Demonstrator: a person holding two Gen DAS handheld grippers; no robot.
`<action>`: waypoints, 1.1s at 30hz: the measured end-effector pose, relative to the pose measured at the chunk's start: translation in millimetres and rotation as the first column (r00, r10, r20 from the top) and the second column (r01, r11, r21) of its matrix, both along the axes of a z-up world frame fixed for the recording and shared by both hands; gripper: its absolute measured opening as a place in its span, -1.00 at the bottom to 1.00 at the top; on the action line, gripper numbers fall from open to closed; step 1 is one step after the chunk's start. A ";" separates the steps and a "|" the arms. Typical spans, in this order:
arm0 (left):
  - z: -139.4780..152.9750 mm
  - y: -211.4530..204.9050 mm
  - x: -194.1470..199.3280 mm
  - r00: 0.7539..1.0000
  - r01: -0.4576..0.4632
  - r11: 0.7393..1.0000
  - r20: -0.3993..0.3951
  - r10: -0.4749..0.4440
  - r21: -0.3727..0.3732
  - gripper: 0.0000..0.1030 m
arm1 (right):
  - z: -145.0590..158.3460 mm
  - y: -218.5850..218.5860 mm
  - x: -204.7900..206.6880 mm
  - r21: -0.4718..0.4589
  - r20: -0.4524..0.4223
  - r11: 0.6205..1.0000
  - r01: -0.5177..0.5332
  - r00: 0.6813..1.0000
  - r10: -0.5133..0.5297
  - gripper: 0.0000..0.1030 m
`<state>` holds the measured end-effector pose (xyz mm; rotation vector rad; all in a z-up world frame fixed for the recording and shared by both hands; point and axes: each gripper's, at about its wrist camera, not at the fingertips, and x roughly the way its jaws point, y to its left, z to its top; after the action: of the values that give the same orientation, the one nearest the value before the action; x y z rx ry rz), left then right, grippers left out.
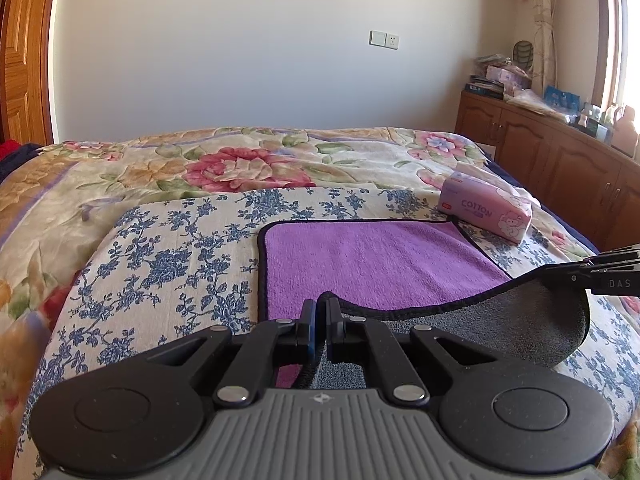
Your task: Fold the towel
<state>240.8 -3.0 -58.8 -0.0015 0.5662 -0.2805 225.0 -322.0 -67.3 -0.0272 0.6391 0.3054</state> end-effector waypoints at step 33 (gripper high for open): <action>22.1 -7.8 39.2 0.998 -0.014 1.000 0.056 0.015 -0.017 -0.89 | 19.3 8.1 37.7 -0.049 0.118 0.998 -0.031 0.992 0.037 -0.91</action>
<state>280.0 -10.8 -36.7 -0.0137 0.5080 -0.2700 262.7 -313.9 -48.0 -0.1009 0.5282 0.3193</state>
